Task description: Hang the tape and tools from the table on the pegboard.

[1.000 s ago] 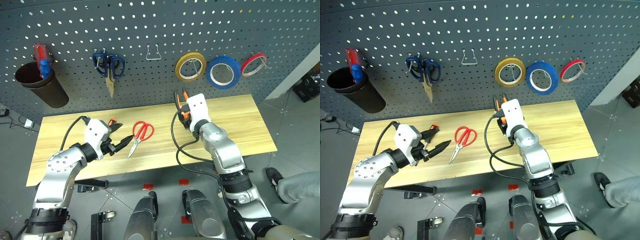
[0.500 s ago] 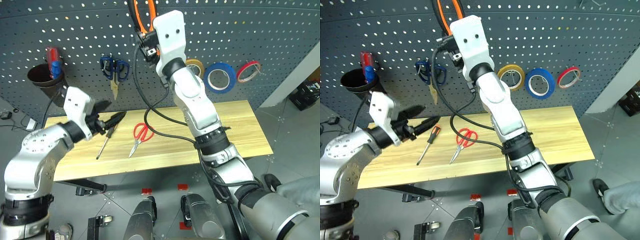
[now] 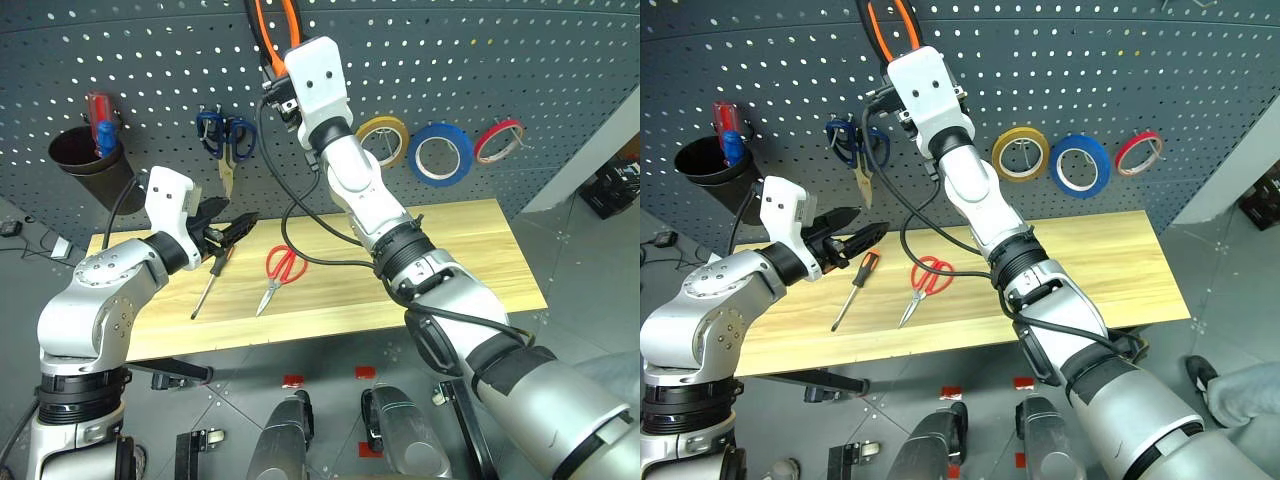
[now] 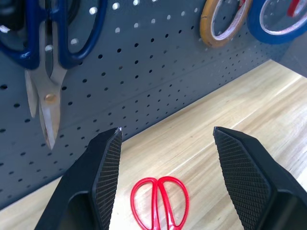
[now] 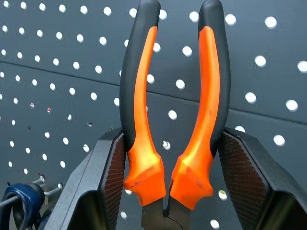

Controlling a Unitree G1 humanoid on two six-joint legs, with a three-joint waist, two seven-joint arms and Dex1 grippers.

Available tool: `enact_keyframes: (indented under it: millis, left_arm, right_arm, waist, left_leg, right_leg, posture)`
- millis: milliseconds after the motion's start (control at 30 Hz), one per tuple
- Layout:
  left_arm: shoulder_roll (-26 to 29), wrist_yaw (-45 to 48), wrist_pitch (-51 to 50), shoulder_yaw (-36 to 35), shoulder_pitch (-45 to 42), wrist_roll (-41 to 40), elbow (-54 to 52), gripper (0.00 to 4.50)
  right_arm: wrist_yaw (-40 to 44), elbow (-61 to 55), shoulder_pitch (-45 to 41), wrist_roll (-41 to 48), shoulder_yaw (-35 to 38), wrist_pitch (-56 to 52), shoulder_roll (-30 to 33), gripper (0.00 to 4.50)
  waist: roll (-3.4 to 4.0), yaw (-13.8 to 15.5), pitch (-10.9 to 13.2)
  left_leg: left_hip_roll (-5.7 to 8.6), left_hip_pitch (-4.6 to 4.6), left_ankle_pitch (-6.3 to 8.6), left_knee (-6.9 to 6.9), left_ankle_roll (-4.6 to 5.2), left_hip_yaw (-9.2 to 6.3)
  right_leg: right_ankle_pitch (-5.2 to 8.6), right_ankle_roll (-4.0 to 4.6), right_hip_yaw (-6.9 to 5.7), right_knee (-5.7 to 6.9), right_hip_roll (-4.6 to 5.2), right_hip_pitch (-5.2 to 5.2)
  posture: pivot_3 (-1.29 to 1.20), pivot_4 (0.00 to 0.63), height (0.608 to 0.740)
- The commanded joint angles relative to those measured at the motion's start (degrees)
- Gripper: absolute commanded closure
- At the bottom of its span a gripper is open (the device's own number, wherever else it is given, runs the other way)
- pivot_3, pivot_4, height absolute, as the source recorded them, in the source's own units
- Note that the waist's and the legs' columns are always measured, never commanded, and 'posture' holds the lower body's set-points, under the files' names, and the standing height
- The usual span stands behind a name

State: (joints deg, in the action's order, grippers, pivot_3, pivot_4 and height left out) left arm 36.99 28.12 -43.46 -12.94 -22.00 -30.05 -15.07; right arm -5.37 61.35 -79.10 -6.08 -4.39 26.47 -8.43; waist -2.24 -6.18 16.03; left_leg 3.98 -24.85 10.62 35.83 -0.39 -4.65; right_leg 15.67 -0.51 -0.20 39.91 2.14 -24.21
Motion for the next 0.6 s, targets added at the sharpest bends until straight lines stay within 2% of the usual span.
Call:
enact_keyframes:
  millis: [33,400,600]
  left_arm:
    - [-0.91,-1.37,-0.22,-0.07,-1.14,0.3,-0.97,1.31]
    - [-4.33,-1.85,1.32,1.76,-1.74,1.11,0.8,1.31]
    - [-5.58,-2.08,1.75,1.26,-0.29,1.04,-0.77,1.31]
  right_arm:
    - [-2.17,0.02,-4.2,-0.83,0.84,4.58,0.65,1.9]
    - [-3.03,-1.04,-2.82,-2.31,0.4,5.31,1.76,1.9]
    - [-1.52,-7.24,1.07,-1.56,0.58,4.08,2.77,1.9]
  waist:
    - [0.0,0.25,0.03]
    - [0.02,0.48,0.04]
    - [0.02,0.45,0.04]
  left_leg:
    - [0.0,0.0,0.02,0.0,0.03,0.01]
    - [0.0,0.01,0.05,0.02,0.09,0.03]
    - [-0.01,0.0,0.05,0.02,0.09,0.04]
  right_leg:
    - [0.0,0.0,0.01,0.0,0.0,0.0]
    - [0.01,0.02,0.04,0.0,0.0,0.01]
    - [0.01,0.02,0.04,-0.02,0.0,0.03]
  posture:
    - [-0.09,0.285,0.74]
    - [-0.17,0.282,0.74]
    - [-0.17,0.28,0.74]
